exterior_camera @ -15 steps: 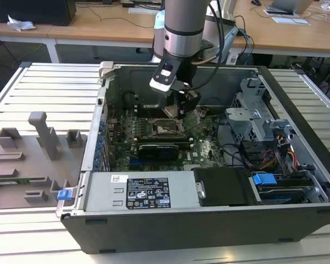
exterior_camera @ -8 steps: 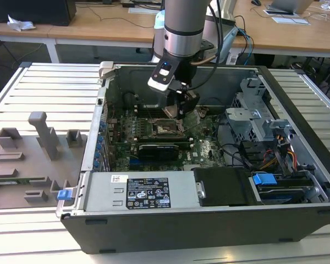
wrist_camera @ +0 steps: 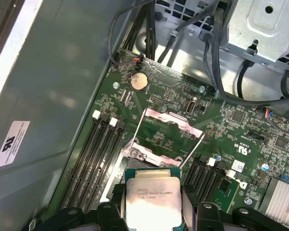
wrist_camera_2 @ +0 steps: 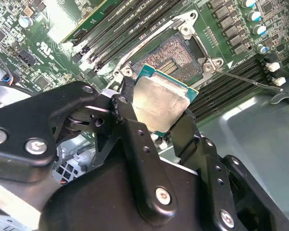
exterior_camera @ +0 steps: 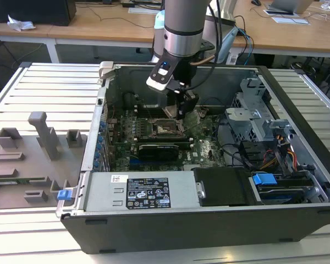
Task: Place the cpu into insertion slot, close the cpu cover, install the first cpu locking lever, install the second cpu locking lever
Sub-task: 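Place the cpu into insertion slot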
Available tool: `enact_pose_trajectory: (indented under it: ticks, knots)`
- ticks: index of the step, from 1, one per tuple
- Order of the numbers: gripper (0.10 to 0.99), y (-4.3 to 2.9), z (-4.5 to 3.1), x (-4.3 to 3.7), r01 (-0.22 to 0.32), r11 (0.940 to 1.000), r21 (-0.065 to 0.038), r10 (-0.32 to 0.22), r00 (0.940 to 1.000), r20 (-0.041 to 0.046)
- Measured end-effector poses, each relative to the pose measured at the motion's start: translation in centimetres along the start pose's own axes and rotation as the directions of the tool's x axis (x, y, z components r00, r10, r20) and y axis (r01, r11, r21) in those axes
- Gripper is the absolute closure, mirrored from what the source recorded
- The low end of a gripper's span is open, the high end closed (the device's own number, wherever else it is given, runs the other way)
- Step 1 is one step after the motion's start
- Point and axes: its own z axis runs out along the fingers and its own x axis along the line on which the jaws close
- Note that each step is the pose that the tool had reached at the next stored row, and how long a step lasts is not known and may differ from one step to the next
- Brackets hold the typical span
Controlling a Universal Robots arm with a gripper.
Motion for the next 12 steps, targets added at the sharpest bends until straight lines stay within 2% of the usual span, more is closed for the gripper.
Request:
enact_pose_trajectory:
  ticks: [4, 12]
  knots:
    - [0.541, 0.00, 0.00, 0.00, -0.037, 0.9993, -0.001, 0.037, 0.9993, 0.0018]
    - [0.541, 0.00, 0.01, 0.00, -0.078, 0.9970, -0.001, 0.078, 0.9970, 0.0036]
